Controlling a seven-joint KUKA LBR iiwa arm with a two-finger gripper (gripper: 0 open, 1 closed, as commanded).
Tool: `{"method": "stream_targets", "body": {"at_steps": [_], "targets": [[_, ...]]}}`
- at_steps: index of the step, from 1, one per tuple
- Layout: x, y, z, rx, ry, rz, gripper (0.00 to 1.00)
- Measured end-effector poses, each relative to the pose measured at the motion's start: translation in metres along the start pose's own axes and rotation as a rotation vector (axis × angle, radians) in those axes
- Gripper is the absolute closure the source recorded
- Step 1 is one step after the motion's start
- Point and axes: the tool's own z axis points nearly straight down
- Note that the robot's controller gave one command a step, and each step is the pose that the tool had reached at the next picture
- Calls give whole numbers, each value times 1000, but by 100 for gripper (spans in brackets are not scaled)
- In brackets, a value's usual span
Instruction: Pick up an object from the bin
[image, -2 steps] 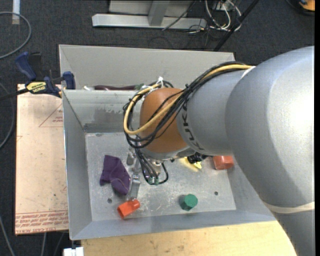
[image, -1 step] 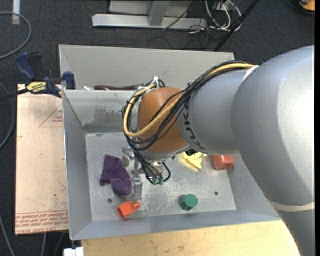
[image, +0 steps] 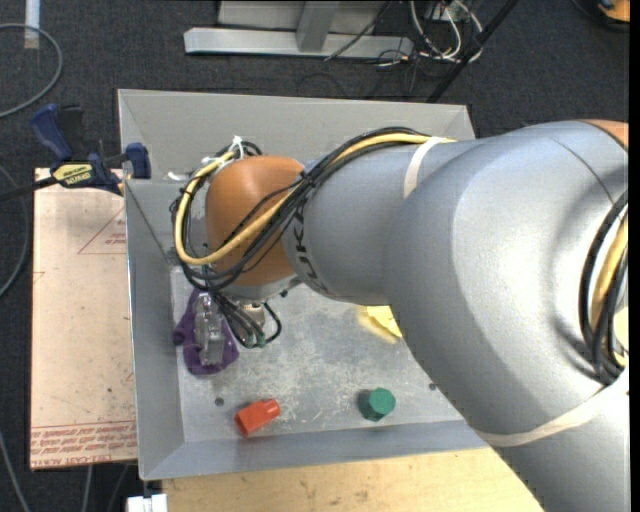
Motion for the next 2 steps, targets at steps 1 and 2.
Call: {"method": "stream_targets", "body": {"at_steps": [1,2], "targets": [[0,0,0,0,0,0,100],[11,-11,-129,-1,-3,-16,100]]}}
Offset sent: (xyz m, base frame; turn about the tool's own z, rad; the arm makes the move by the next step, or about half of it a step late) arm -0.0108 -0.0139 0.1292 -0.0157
